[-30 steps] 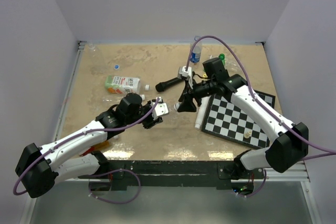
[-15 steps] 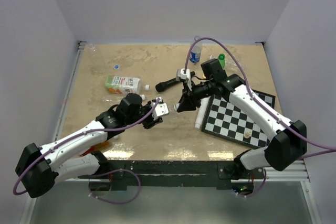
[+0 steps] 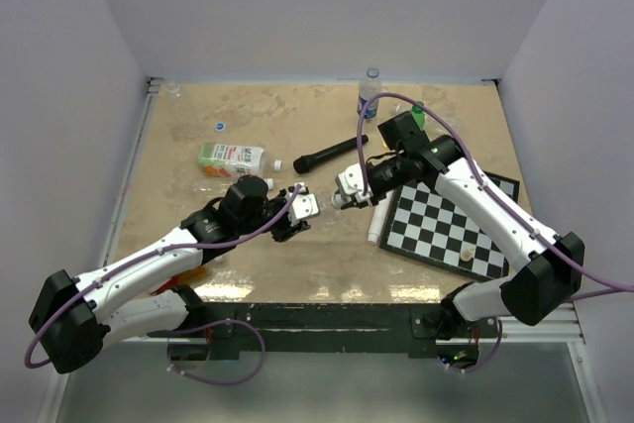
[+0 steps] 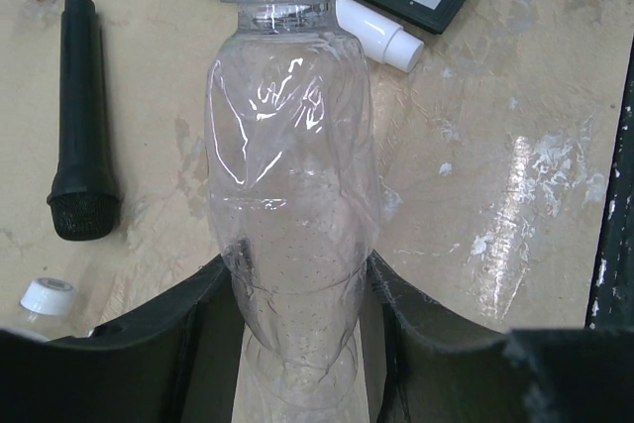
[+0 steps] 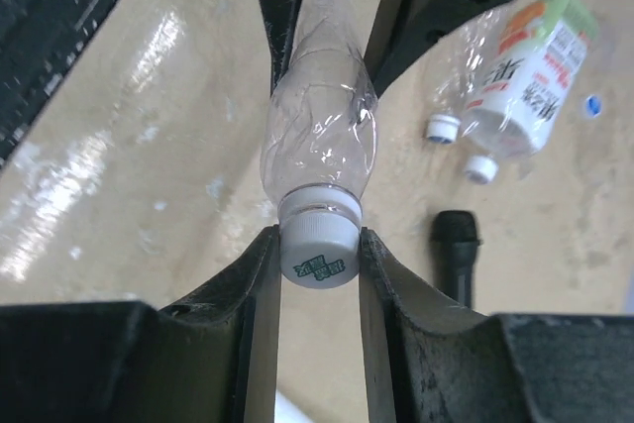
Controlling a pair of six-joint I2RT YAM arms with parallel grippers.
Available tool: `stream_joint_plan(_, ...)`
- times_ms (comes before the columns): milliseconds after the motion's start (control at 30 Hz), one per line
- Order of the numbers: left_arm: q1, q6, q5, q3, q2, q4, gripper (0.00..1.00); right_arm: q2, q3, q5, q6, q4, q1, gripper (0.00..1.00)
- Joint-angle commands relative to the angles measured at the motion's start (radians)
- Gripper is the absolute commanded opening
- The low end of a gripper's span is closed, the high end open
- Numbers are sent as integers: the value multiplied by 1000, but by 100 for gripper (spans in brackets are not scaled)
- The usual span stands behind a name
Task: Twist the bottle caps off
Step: Unscrew the bottle cap from the plastic bottle.
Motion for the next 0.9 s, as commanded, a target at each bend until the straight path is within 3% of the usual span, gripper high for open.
stream_joint_plan(0,7,-4,-4,11,-13,-15,0,-54,47,109,-546,-122,-12,0)
stream_joint_plan(100,7,-6,-1,11,-12,-13,0,-34,54,112,-811,-199,-12,0)
stream_joint_plan(200,7,-4,-3,13,-13,-13,0,-22,47,100,-890,-216,-12,0)
stream_joint_plan(867,7,-6,6,10,-7,-12,0,-78,3,92,-904,-206,-16,0)
